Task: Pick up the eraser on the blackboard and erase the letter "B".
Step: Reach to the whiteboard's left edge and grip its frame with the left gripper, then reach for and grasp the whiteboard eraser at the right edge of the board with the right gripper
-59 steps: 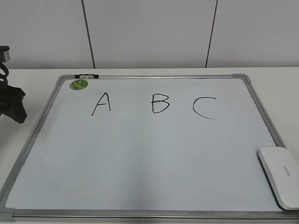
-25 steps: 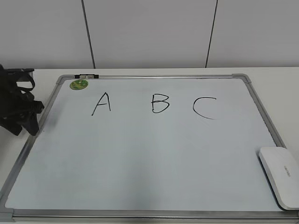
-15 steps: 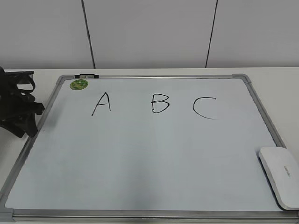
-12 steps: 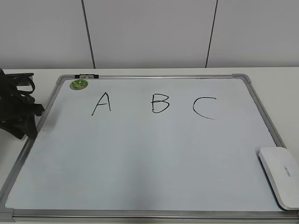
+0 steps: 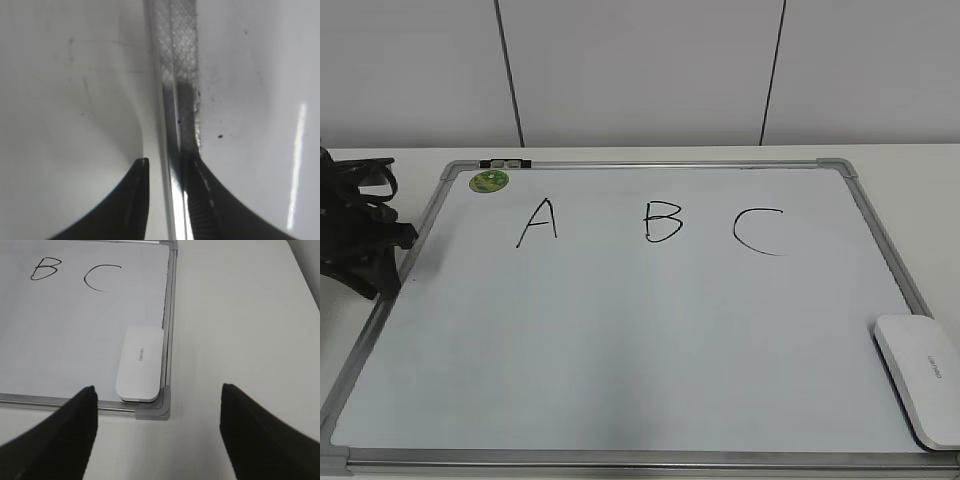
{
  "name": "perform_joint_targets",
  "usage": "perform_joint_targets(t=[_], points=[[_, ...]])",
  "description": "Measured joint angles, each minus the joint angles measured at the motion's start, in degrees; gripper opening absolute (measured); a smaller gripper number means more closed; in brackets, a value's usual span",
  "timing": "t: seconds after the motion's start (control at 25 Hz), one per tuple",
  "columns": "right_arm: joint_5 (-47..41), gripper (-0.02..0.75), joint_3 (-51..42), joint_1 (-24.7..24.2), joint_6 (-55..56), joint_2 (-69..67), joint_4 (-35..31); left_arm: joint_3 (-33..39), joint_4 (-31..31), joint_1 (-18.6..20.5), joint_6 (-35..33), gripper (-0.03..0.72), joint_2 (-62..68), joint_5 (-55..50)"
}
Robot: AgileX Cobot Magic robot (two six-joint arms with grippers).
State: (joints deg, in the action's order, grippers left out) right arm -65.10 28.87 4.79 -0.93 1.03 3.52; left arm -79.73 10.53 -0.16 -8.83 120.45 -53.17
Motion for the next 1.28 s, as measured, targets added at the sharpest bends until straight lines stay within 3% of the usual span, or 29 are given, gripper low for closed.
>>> perform_joint_targets(t=[0.32, 0.96, 1.28], points=[[0.00, 0.587, 0.00, 0.00, 0.00, 0.00, 0.00, 0.00, 1.13, 0.05, 0.10, 0.024, 0.00, 0.00], [0.24, 0.586, 1.15, 0.00, -1.90, -3.68, 0.00, 0.00, 1.34, 0.16, 0.47, 0.011, 0.00, -0.22], [12.47, 0.586, 2.29, 0.00, -2.89, -19.45, 0.00, 0.00, 1.37, 0.16, 0.47, 0.011, 0.00, -0.32]])
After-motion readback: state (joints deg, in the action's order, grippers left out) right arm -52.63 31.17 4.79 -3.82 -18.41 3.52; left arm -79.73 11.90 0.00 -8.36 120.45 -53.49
